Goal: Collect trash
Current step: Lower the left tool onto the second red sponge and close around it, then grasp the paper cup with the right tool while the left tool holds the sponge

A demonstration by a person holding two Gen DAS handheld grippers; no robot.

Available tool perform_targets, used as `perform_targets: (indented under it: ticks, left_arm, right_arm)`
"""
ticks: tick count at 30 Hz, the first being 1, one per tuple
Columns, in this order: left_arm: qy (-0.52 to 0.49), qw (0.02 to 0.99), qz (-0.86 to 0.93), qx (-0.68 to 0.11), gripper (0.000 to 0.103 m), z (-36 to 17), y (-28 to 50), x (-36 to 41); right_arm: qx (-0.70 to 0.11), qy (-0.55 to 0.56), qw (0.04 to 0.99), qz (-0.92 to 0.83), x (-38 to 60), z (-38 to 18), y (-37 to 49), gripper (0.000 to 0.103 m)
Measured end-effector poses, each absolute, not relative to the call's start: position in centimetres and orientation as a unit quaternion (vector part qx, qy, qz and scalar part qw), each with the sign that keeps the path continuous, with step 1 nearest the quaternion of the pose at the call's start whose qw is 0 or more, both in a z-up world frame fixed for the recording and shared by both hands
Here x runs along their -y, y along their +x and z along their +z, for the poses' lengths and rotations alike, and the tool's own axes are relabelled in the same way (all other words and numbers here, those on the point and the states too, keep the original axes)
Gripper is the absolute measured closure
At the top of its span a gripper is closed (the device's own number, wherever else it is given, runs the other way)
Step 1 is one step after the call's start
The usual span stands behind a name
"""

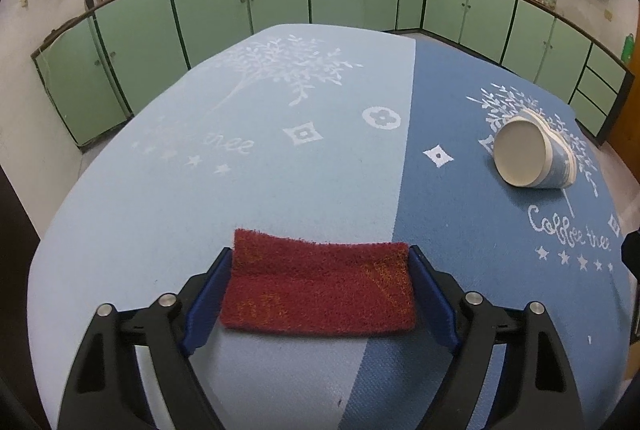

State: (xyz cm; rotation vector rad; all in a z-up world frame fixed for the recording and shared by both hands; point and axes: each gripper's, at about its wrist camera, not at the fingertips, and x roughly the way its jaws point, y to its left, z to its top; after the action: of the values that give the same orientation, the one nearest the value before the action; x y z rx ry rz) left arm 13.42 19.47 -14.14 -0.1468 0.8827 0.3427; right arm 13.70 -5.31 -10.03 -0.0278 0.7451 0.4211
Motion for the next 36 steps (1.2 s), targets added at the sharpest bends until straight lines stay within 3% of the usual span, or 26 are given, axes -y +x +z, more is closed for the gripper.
perform_targets:
  ticks: [31, 32, 34, 36]
  left_arm:
    - [-0.052, 0.903, 0.181, -0.386, 0.02, -11.3, 18.2, -21.8]
    - [-0.052, 0.903, 0.181, -0.387, 0.02, -11.3, 18.2, -21.8]
    - [-0.051, 0.902, 0.181, -0.388, 0.02, -11.4, 18.2, -21.8]
    - [-0.051, 0.902, 0.18, -0.389, 0.02, -11.4, 18.2, -21.7]
  right_arm:
    - [-0.39, -0.04, 0.886, 0.246, -0.8, -11.9, 22.1, 0.011]
    - [-0.394, -0.038, 0.884, 0.249, -0.8, -12.0, 22.2, 0.012]
    - [-0.403, -0.034, 0.878, 0.258, -0.9, -12.2, 22.4, 0.029]
    - [-0.407, -0.029, 0.873, 0.266, -0.8, -12.3, 22.5, 0.03]
